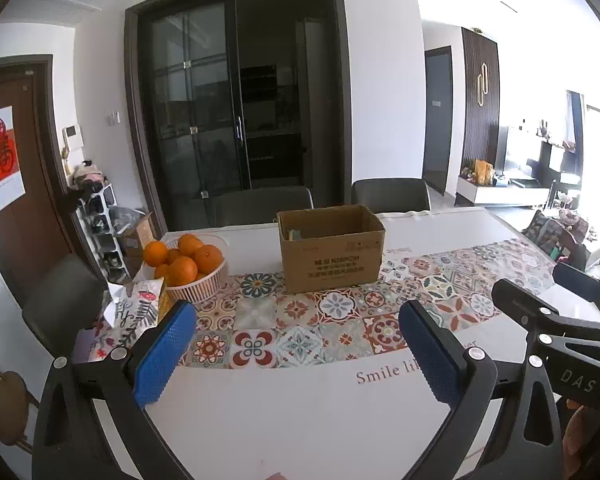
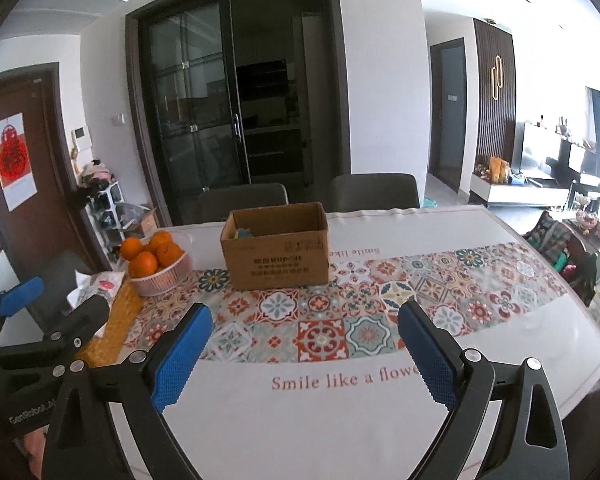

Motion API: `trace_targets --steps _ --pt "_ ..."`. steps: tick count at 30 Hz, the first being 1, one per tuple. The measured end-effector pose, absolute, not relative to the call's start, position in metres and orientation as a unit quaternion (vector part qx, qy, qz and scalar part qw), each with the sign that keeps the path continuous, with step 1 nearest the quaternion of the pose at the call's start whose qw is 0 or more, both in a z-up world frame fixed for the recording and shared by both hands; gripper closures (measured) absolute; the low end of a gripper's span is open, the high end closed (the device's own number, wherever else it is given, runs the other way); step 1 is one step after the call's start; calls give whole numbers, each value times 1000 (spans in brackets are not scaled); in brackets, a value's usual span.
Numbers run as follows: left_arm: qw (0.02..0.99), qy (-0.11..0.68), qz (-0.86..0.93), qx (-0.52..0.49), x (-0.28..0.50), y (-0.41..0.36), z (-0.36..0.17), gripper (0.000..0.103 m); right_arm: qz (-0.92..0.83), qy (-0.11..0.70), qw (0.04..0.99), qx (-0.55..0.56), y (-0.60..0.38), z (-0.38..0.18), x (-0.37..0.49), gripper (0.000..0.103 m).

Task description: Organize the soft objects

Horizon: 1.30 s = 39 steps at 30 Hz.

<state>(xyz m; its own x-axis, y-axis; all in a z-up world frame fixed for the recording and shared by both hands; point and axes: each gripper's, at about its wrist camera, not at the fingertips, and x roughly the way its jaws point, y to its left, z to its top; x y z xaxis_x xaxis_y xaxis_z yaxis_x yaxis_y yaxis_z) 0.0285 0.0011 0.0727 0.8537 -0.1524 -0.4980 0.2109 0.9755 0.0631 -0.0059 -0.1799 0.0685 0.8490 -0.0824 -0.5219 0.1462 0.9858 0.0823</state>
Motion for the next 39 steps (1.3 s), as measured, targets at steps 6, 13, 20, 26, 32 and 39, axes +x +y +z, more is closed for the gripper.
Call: trace_targets --steps 6,13,20,26,32,39 --pt "962 246 -101 55 5 6 77 0 -60 263 961 62 -174 72 -32 8" --pt "963 242 -109 51 -13 10 77 0 -60 262 962 56 -170 73 -47 8" --pt "962 244 -107 52 -22 11 77 0 -59 266 961 55 -169 71 -56 8" --pt "964 239 -104 53 -26 12 79 0 -62 263 961 54 -169 72 -61 8" --pt "965 236 -102 55 -29 11 82 0 -64 261 962 55 -171 76 -65 8" --pt "965 235 -103 53 -29 12 82 0 -64 262 961 55 -171 76 -66 8"
